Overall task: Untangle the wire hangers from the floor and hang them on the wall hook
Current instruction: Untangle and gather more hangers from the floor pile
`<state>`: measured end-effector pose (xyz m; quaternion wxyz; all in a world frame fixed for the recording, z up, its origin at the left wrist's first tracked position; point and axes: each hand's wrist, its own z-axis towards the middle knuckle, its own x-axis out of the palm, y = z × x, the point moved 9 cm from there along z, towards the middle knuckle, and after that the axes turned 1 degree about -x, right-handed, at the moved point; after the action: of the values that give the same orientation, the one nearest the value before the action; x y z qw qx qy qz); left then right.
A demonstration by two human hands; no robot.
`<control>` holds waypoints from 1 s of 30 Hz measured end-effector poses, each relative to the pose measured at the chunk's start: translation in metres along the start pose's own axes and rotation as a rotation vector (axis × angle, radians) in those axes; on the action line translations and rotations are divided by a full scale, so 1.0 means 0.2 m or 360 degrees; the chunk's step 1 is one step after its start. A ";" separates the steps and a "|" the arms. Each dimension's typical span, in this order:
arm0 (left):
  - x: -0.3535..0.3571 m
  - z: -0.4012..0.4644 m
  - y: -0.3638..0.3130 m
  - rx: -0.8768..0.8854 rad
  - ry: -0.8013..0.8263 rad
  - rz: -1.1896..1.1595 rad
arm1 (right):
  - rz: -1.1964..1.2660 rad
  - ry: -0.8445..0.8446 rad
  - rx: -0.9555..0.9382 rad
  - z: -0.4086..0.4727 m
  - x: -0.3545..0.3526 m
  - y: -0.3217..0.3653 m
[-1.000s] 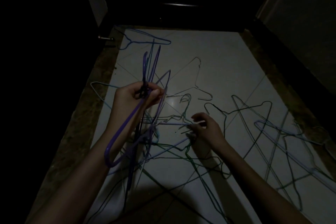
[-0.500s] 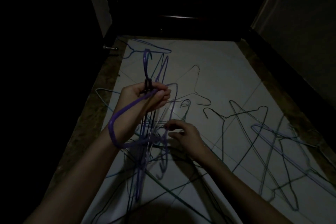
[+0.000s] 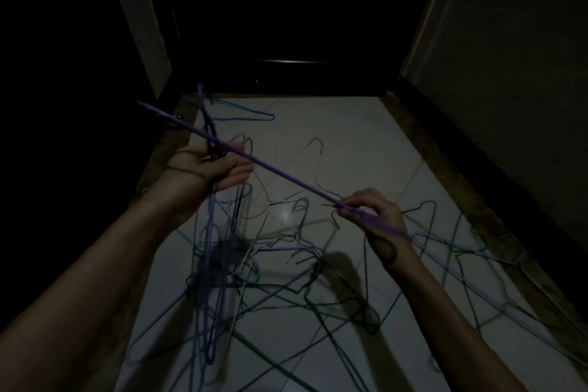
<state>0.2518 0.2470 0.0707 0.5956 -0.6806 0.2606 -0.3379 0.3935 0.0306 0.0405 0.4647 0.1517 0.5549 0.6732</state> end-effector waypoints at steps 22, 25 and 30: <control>0.09 0.13 -0.14 -0.0238 -0.0133 -0.0500 | -0.0301 -0.0275 0.0423 0.27 -0.38 0.33; 0.18 0.13 -0.18 -0.0214 -0.0064 -0.0452 | -0.0306 -0.0158 0.0478 0.31 -0.29 0.40; 0.27 0.15 -0.23 -0.0371 -0.0023 -0.0353 | -0.0130 0.0108 0.0659 0.39 -0.10 0.53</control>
<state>0.3079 0.2322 0.1220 0.4736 -0.7720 0.2171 -0.3641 0.4113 0.0664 0.1676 0.4316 0.1985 0.7023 0.5302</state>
